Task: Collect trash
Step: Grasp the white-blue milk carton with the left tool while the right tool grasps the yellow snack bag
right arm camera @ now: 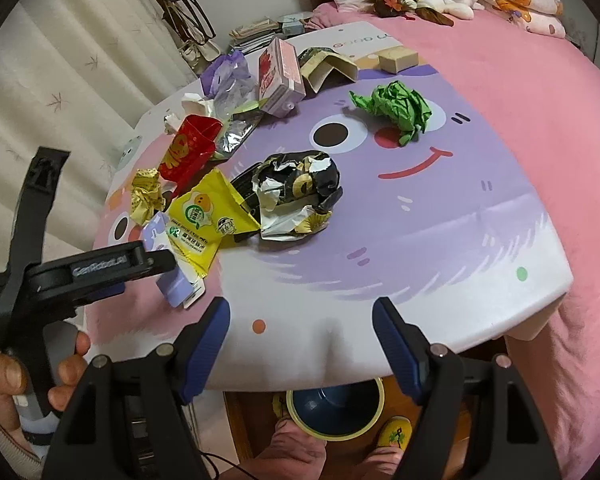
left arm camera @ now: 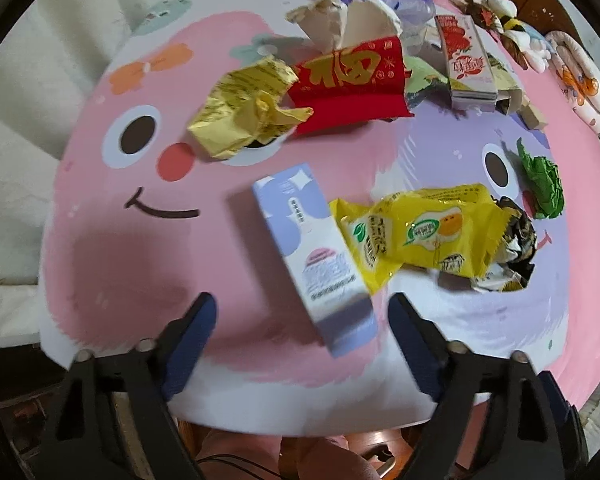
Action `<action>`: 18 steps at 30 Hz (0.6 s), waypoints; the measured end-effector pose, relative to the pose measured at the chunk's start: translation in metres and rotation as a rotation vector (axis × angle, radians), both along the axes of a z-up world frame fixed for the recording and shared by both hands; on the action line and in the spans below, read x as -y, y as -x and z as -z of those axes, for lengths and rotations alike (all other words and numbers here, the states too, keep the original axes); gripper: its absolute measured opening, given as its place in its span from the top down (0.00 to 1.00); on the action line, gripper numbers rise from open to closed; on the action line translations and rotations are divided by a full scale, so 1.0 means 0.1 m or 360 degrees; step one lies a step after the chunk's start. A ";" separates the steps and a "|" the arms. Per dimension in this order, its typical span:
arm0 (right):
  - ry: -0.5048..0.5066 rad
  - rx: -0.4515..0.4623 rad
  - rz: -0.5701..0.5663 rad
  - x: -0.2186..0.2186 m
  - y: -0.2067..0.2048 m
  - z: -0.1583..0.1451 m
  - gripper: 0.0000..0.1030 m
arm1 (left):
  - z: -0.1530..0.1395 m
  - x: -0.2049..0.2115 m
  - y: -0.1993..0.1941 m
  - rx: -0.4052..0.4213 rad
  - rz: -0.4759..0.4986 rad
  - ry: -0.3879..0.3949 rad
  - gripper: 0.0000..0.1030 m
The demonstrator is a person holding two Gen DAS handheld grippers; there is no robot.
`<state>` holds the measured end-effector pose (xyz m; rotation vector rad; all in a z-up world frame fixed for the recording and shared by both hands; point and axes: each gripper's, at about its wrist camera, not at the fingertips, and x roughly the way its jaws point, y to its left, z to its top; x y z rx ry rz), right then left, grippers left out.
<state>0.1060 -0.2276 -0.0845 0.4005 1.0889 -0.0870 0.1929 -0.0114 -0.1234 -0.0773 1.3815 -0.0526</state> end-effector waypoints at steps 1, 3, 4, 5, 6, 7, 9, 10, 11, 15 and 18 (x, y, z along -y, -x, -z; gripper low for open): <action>0.0000 -0.0004 -0.0007 -0.01 -0.02 0.01 0.28 | 0.05 0.02 -0.03 -0.0023 0.0007 0.0007 0.32; 0.0001 -0.0015 -0.0024 -0.02 -0.04 0.05 0.28 | 0.13 0.05 -0.07 -0.0050 0.0014 0.0030 0.40; -0.0003 -0.0018 -0.0030 -0.03 -0.06 0.06 0.28 | 0.16 0.05 -0.09 -0.0059 0.0012 0.0036 0.45; -0.0006 -0.0021 -0.0036 -0.03 -0.07 0.07 0.28 | 0.18 0.05 -0.09 -0.0063 0.0010 0.0036 0.50; -0.0009 -0.0023 -0.0044 -0.04 -0.08 0.09 0.28 | 0.21 0.04 -0.10 -0.0069 0.0011 0.0039 0.54; -0.0014 -0.0025 -0.0054 -0.06 -0.09 0.10 0.28 | 0.23 0.03 -0.09 -0.0076 0.0015 0.0047 0.62; -0.0024 -0.0030 -0.0068 -0.08 -0.12 0.12 0.28 | 0.28 0.00 -0.10 -0.0093 0.0018 0.0055 0.66; -0.0037 -0.0035 -0.0079 -0.10 -0.14 0.13 0.28 | 0.29 -0.02 -0.10 -0.0090 0.0018 0.0070 0.67; -0.0049 -0.0037 -0.0088 -0.12 -0.16 0.14 0.28 | 0.29 -0.04 -0.09 -0.0087 0.0016 0.0071 0.67; -0.0107 -0.0040 -0.0127 -0.21 -0.27 0.15 0.28 | 0.29 -0.16 -0.07 -0.0056 0.0007 0.0047 0.67; -0.0183 -0.0052 -0.0128 -0.29 -0.40 0.17 0.28 | 0.27 -0.29 -0.07 -0.0027 -0.0009 0.0026 0.67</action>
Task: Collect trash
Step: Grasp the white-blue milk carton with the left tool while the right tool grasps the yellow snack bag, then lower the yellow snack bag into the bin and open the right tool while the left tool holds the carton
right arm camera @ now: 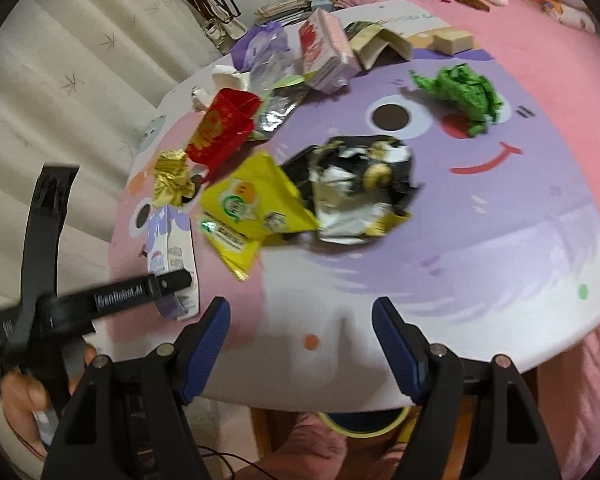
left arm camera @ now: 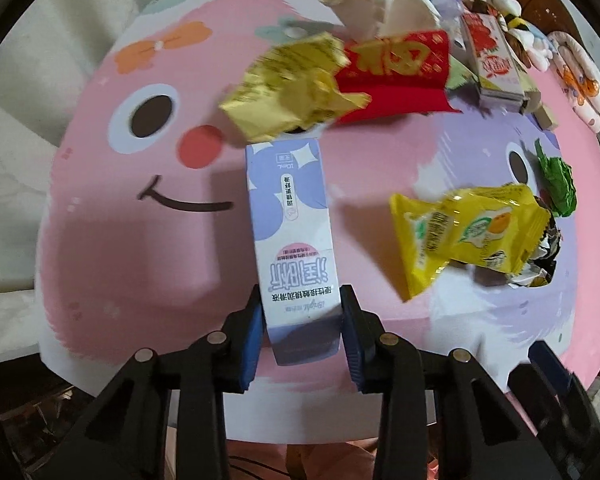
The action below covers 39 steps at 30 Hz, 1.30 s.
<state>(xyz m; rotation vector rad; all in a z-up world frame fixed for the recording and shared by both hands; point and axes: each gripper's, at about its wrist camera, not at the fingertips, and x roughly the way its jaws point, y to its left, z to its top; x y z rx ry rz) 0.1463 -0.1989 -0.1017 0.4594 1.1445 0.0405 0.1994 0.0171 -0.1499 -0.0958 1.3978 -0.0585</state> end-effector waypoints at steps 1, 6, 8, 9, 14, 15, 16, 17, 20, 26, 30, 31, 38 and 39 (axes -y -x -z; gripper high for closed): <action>-0.0033 -0.0007 0.0008 -0.02 -0.05 0.01 0.28 | -0.01 -0.04 0.01 0.0014 -0.0008 -0.0010 0.67; -0.0170 -0.0040 0.0103 -0.13 -0.31 0.09 0.28 | -0.09 -0.18 0.01 0.0075 -0.0014 -0.0033 0.67; -0.0206 -0.0051 0.0157 -0.17 -0.41 0.13 0.28 | -0.16 -0.25 -0.01 0.0098 -0.0006 -0.0045 0.67; -0.0211 -0.0060 0.0186 -0.19 -0.46 0.15 0.28 | -0.18 -0.28 -0.01 0.0107 0.0000 -0.0047 0.67; -0.0212 -0.0081 0.0333 -0.28 -0.69 0.25 0.28 | -0.27 -0.45 -0.05 0.0138 0.0032 -0.0044 0.67; -0.0211 -0.0084 0.0350 -0.28 -0.73 0.26 0.28 | -0.28 -0.47 -0.07 0.0144 0.0042 -0.0045 0.67; -0.0199 -0.0091 0.0374 -0.31 -0.78 0.28 0.28 | -0.28 -0.49 -0.07 0.0148 0.0049 -0.0046 0.67; -0.0185 -0.0092 0.0385 -0.34 -0.81 0.30 0.28 | -0.29 -0.53 -0.07 0.0153 0.0060 -0.0046 0.67; -0.0115 -0.0092 0.0400 -0.43 -0.89 0.33 0.29 | -0.30 -0.60 -0.06 0.0166 0.0092 -0.0050 0.67; -0.0057 -0.0108 0.0367 -0.54 -0.93 0.40 0.69 | -0.32 -0.67 -0.08 0.0192 0.0145 -0.0049 0.67; -0.0082 -0.0094 0.0344 -0.54 -0.86 0.37 0.78 | -0.35 -0.66 -0.04 0.0210 0.0181 -0.0047 0.67; -0.0101 -0.0083 0.0334 -0.53 -0.83 0.35 0.79 | -0.38 -0.64 -0.02 0.0218 0.0194 -0.0048 0.67; -0.0193 0.0009 0.0228 -0.41 -0.50 0.00 0.81 | -0.61 -0.45 0.25 0.0274 0.0279 -0.0033 0.67; -0.0189 0.0014 0.0214 -0.41 -0.46 -0.05 0.81 | -0.66 -0.40 0.32 0.0286 0.0294 -0.0031 0.67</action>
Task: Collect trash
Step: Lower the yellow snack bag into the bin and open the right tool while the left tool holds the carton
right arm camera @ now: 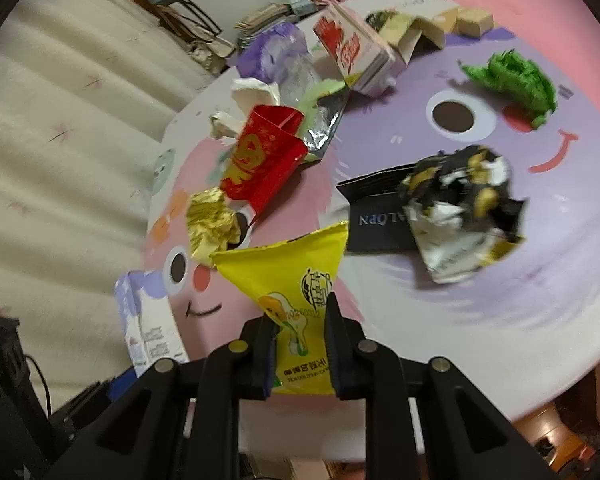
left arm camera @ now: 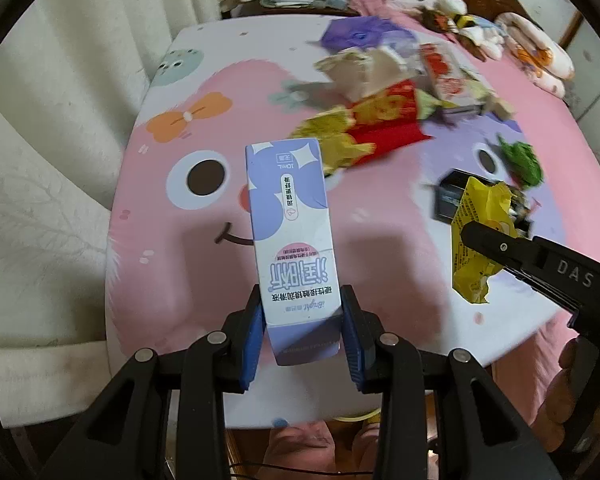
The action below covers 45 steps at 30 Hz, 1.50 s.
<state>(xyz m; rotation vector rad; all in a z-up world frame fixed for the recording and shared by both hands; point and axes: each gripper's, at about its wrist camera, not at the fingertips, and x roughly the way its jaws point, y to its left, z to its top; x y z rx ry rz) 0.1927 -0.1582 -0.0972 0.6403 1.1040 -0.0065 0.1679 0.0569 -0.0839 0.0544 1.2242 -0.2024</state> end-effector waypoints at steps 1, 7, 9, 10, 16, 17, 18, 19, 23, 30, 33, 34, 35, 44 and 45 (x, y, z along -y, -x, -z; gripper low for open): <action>0.0006 0.0009 -0.0026 0.04 0.08 -0.07 0.81 | -0.04 0.04 0.05 0.0010 0.0010 0.0001 0.67; -0.0013 0.0024 -0.0180 0.20 0.47 -0.30 0.81 | -0.30 0.36 0.53 0.0069 0.0051 0.0025 0.67; -0.0031 0.0039 -0.0251 0.28 0.64 -0.36 0.81 | -0.35 0.47 0.71 0.0089 0.0056 0.0027 0.67; -0.0031 0.0047 -0.0294 0.32 0.74 -0.38 0.81 | -0.37 0.54 0.81 0.0099 0.0058 0.0027 0.67; 0.0004 0.0039 -0.0483 0.46 1.18 -0.34 0.81 | -0.28 0.85 1.38 0.0106 0.0010 0.0028 0.67; 0.0007 0.0021 -0.0517 0.49 1.26 -0.28 0.81 | -0.24 0.89 1.48 0.0097 -0.0006 0.0035 0.67; 0.0009 0.0010 -0.0534 0.50 1.31 -0.24 0.81 | -0.20 0.92 1.54 0.0089 -0.0019 0.0041 0.67; 0.0013 -0.0016 -0.0560 0.52 1.38 -0.16 0.81 | -0.15 0.94 1.62 0.0075 -0.0031 0.0048 0.67; 0.0008 -0.0147 -0.0580 0.59 1.58 0.14 0.81 | 0.11 1.02 1.88 -0.0045 -0.0073 0.0066 0.67; 0.0003 -0.0328 -0.0577 0.55 1.84 0.76 0.81 | 0.66 1.12 2.07 -0.0178 -0.0053 -0.0031 0.67; 0.0003 -0.0378 -0.0546 0.50 1.88 1.09 0.80 | 1.02 1.13 2.06 -0.0228 -0.0048 -0.0072 0.67; -0.0001 -0.0389 -0.0534 0.47 1.88 1.23 0.80 | 1.16 1.13 2.05 -0.0244 -0.0050 -0.0073 0.67; 0.0000 -0.0396 -0.0521 0.46 1.87 1.37 0.80 | 1.34 1.12 2.03 -0.0266 -0.0059 -0.0080 0.67; -0.0001 -0.0492 -0.0358 0.39 1.80 2.86 0.77 | 2.63 1.06 1.77 -0.0401 -0.0075 -0.0042 0.67; -0.0006 -0.0497 -0.0349 0.40 1.80 2.95 0.77 | 2.75 1.04 1.76 -0.0405 -0.0070 -0.0032 0.67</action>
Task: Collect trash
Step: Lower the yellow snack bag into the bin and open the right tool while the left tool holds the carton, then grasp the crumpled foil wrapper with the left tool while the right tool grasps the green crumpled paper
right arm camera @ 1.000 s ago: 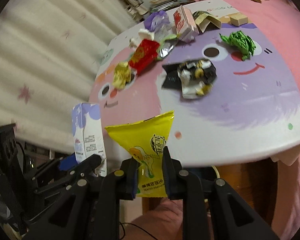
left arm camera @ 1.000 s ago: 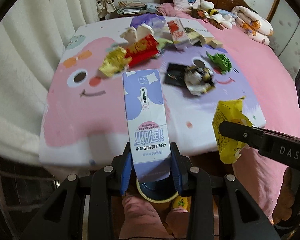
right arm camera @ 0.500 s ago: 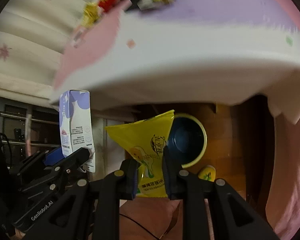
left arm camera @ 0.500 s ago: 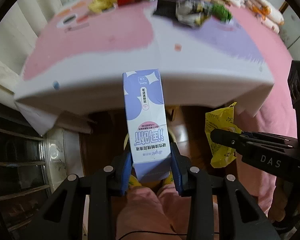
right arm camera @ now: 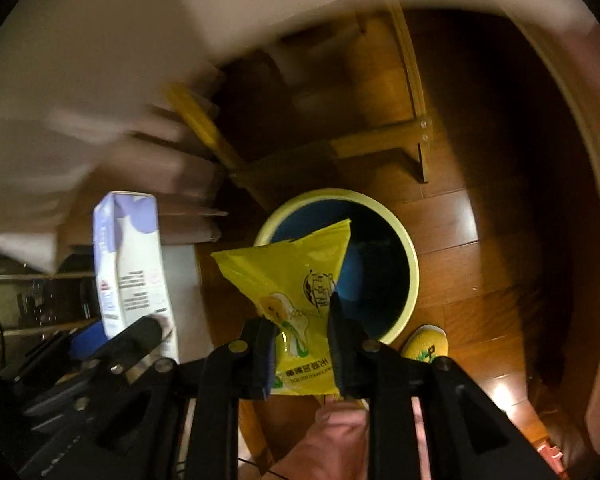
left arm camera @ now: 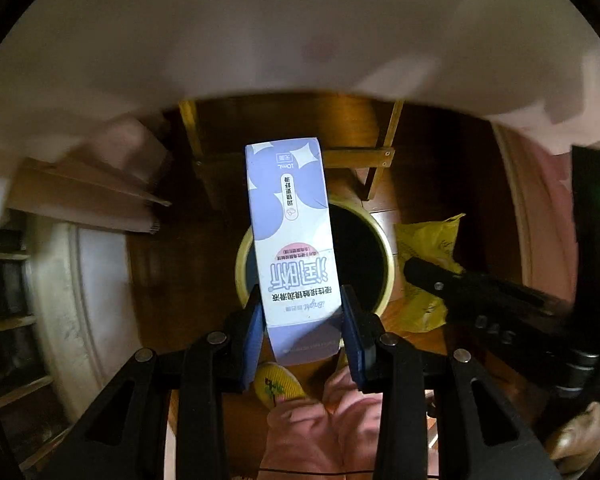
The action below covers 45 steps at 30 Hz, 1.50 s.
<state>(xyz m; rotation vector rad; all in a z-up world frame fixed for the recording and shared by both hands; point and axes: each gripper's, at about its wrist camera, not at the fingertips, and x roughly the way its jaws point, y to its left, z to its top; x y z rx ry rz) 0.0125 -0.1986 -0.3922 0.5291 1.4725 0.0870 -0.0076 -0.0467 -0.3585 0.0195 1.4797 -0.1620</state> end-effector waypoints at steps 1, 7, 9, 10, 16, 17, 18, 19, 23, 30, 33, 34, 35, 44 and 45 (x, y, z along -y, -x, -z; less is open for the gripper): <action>-0.0004 -0.0014 0.0017 0.00 0.00 0.16 0.77 | 0.10 0.00 -0.02 -0.0002 0.0006 0.0004 0.67; -0.0003 0.0000 0.0072 -0.05 0.00 0.59 0.55 | 0.47 -0.05 -0.08 0.0042 0.0014 -0.0011 0.49; 0.0014 0.0005 0.0072 -0.07 0.00 0.61 0.52 | 0.53 -0.11 -0.09 0.0039 -0.0012 -0.0017 0.41; 0.0023 0.0007 0.0074 -0.09 0.01 0.61 0.49 | 0.54 -0.14 -0.09 0.0038 -0.0035 -0.0016 0.35; 0.0040 0.0048 0.0085 -0.12 0.06 0.46 0.37 | 0.35 -0.33 -0.09 0.0108 -0.0127 -0.0012 0.17; 0.0042 0.0057 0.0082 -0.13 0.06 0.41 0.35 | 0.30 -0.35 -0.09 0.0119 -0.0130 -0.0011 0.15; 0.0047 0.0069 0.0077 -0.14 0.06 0.34 0.34 | 0.24 -0.38 -0.09 0.0131 -0.0134 -0.0007 0.14; 0.0049 0.0075 0.0072 -0.15 0.06 0.30 0.31 | 0.15 -0.40 -0.09 0.0146 -0.0137 -0.0003 0.11; 0.0065 0.0106 0.0046 -0.17 0.08 -0.05 0.25 | -0.24 -0.41 -0.05 0.0216 -0.0131 0.0007 0.10; 0.0068 0.0172 0.0008 -0.23 0.16 -0.85 0.24 | -1.16 -0.42 0.07 0.0329 -0.0101 0.0041 0.10; 0.0068 0.0212 -0.0018 -0.25 0.22 -1.29 0.24 | -1.59 -0.41 0.14 0.0378 -0.0070 0.0058 0.10; 0.0069 0.0228 -0.0027 -0.25 0.24 -1.43 0.24 | -1.74 -0.40 0.16 0.0401 -0.0055 0.0058 0.10; 0.0072 0.0243 -0.0033 -0.26 0.26 -1.58 0.24 | -1.90 -0.41 0.17 0.0423 -0.0040 0.0053 0.10; 0.0127 0.0471 -0.0035 -0.24 0.44 -2.83 0.24 | -3.08 -0.44 0.20 0.0640 0.0018 0.0083 0.10; 0.0141 0.0504 -0.0029 -0.23 0.45 -2.95 0.24 | -3.17 -0.45 0.18 0.0660 0.0016 0.0103 0.10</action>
